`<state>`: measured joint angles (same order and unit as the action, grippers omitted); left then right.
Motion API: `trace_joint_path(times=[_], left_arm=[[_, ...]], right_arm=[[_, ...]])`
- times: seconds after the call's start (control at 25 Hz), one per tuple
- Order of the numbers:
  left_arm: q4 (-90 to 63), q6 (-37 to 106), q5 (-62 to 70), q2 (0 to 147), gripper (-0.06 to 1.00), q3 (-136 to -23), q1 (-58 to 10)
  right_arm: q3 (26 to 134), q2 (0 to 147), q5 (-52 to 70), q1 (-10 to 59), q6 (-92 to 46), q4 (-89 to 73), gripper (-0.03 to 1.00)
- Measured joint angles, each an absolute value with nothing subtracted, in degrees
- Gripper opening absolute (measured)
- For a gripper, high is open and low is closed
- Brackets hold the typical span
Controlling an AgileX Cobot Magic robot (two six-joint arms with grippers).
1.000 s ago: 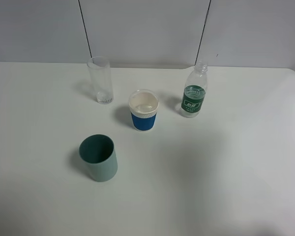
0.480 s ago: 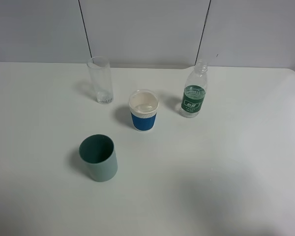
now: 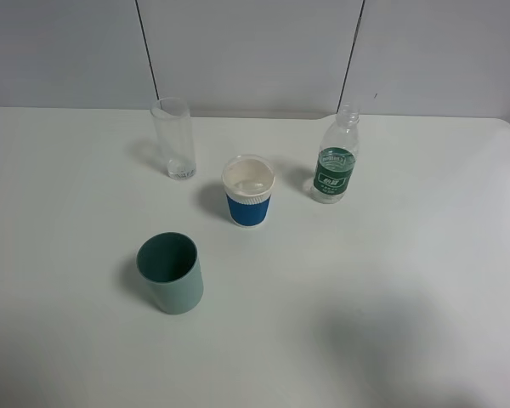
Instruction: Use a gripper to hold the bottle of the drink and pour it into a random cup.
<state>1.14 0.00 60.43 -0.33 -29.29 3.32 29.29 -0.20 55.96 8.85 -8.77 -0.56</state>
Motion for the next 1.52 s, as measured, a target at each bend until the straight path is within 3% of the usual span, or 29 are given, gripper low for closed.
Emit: trace_joint_path(times=[1.32, 1.52], left_arm=[[1.1, 0.0, 60.4, -0.3, 0.98, -29.3, 3.3], [1.1, 0.0, 60.4, -0.3, 0.98, -29.3, 3.3]], right_arm=[[28.0, -0.2, 60.9, 8.8, -5.5, -1.7, 0.99], [28.0, -0.2, 60.9, 5.9, -5.5, -1.7, 0.99]])
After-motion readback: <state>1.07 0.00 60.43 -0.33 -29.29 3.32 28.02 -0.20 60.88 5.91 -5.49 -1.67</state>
